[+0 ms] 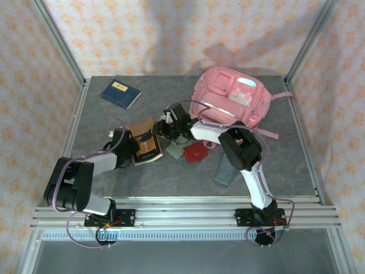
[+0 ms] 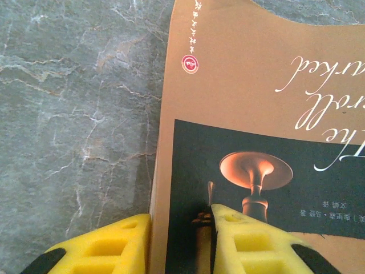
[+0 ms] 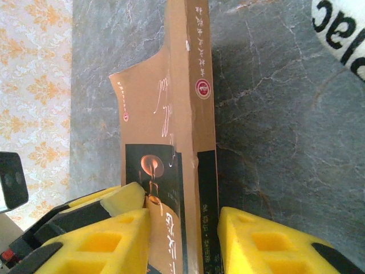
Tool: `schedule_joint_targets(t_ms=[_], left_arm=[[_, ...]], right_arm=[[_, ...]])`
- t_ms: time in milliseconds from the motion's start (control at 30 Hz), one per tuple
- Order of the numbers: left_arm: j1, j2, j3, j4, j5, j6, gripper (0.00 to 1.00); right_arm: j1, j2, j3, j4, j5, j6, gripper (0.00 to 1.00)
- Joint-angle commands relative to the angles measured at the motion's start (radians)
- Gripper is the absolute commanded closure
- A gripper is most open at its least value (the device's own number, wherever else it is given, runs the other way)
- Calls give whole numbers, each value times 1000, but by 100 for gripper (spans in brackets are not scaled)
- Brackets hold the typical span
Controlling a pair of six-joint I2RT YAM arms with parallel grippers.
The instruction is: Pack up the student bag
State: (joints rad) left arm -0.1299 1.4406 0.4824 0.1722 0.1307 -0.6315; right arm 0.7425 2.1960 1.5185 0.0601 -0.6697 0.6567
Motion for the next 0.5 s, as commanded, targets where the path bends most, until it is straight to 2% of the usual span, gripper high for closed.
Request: schedule_joint_targets(t_ms=[0,67,167,300,400,467], left_arm=[[-19,55,-31,-40,98,-8,72],[-20,55,-34,-37,101,-10,72],[-20,53,-36,-35,103,-11,72],[-20,55,-36,-33,104,-10,72],[-20,56,-34,-36,105,-12,72],[-20,41,-40,-34,106,-20,71]], right_arm=[[68,25,3,35,-163,4,67],[69,26,-10,90,-218,24,71],[75,11,-59,219,-294,73,69],[89,0,-32,120,-226,10,66],[83,18,-3,31,-154,-6,75],[73,7,-26,47,-133,8,83]])
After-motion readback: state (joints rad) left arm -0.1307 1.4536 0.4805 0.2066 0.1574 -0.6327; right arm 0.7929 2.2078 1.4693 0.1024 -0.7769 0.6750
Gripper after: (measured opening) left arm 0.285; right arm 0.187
